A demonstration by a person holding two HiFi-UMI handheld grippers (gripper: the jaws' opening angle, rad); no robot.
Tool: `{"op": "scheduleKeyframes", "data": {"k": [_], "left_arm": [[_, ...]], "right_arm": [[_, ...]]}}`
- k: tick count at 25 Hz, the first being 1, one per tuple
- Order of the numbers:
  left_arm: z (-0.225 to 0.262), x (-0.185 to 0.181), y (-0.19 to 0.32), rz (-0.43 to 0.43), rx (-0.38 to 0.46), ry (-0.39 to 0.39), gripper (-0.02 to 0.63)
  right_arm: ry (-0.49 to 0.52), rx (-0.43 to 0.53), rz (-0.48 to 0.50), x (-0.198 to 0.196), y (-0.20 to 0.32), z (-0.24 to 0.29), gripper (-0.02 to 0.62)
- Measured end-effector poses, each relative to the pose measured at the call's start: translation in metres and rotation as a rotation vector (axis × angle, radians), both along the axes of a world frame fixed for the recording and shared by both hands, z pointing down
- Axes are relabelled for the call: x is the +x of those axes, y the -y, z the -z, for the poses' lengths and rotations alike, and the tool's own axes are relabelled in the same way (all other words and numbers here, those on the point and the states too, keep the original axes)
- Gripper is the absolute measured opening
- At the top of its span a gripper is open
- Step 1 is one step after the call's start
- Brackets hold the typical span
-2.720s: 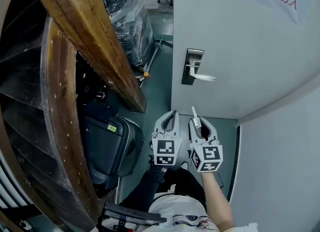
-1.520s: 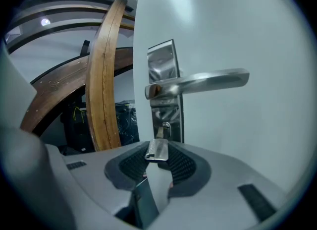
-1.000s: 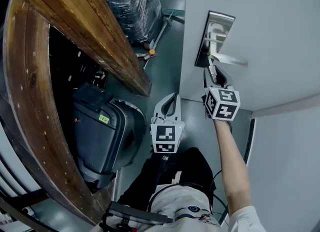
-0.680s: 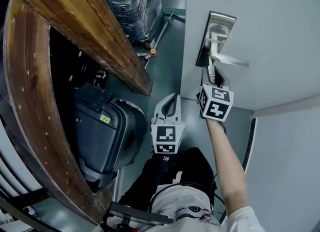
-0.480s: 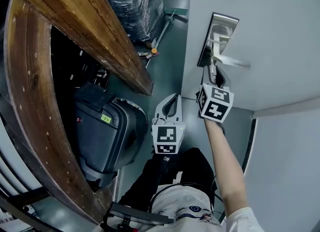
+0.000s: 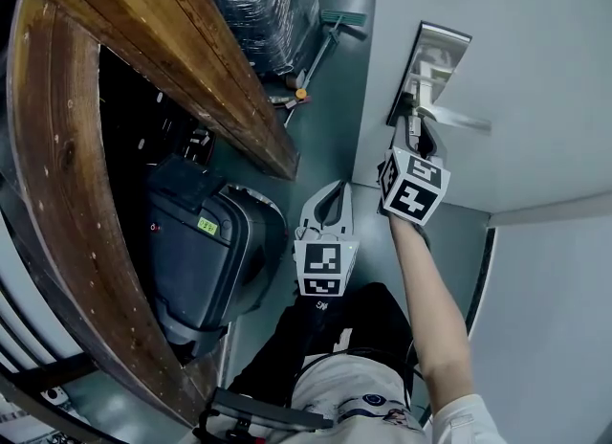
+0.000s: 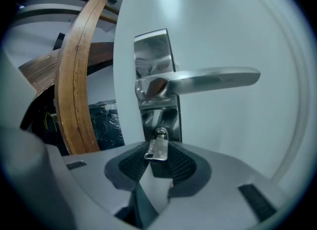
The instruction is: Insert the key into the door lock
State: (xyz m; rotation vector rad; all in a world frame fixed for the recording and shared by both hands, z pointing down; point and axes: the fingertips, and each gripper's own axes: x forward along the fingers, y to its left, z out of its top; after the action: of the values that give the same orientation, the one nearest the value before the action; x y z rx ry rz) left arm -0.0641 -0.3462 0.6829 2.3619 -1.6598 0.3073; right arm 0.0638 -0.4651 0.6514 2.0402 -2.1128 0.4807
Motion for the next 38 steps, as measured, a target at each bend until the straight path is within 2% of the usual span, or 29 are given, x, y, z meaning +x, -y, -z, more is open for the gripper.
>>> {"op": "scheduleKeyframes", "data": {"k": [7, 11, 13, 16, 18, 22, 24, 29, 33, 38], "left_arm": [[-0.003, -0.008, -0.001, 0.011, -0.001, 0.011, 0.002], [0.0, -0.006, -0.007, 0.004, -0.009, 0.014, 0.002], [0.007, -0.003, -0.01, -0.001, -0.014, 0.013, 0.002], [0.031, 0.004, -0.016, -0.017, -0.012, 0.003, 0.001], [0.055, 0.01, -0.022, -0.028, -0.008, -0.006, 0.0], [0.11, 0.025, -0.038, -0.041, -0.003, -0.048, 0.002], [0.135, 0.032, -0.044, -0.058, 0.004, -0.055, 0.002], [0.193, 0.044, -0.063, -0.101, 0.044, -0.05, 0.002], [0.235, 0.051, -0.087, -0.116, 0.091, -0.058, 0.001], [0.267, 0.061, -0.096, -0.15, 0.152, -0.059, 0.002]], "right_arm": [[-0.017, 0.02, -0.018, 0.001, 0.009, -0.002, 0.118], [-0.025, 0.045, 0.027, -0.002, 0.006, 0.0, 0.118], [-0.005, 0.058, 0.056, -0.002, -0.008, 0.003, 0.118], [0.084, 0.054, 0.081, 0.002, -0.051, 0.012, 0.118], [0.125, 0.06, 0.098, 0.004, -0.086, 0.029, 0.118], [0.092, 0.104, 0.142, 0.013, -0.145, 0.086, 0.117], [0.076, 0.138, 0.156, 0.018, -0.163, 0.117, 0.009], [0.057, 0.203, 0.203, 0.02, -0.198, 0.187, 0.008], [0.056, 0.22, 0.234, 0.017, -0.231, 0.222, 0.008], [0.045, 0.27, 0.21, 0.031, -0.244, 0.254, 0.008]]}}
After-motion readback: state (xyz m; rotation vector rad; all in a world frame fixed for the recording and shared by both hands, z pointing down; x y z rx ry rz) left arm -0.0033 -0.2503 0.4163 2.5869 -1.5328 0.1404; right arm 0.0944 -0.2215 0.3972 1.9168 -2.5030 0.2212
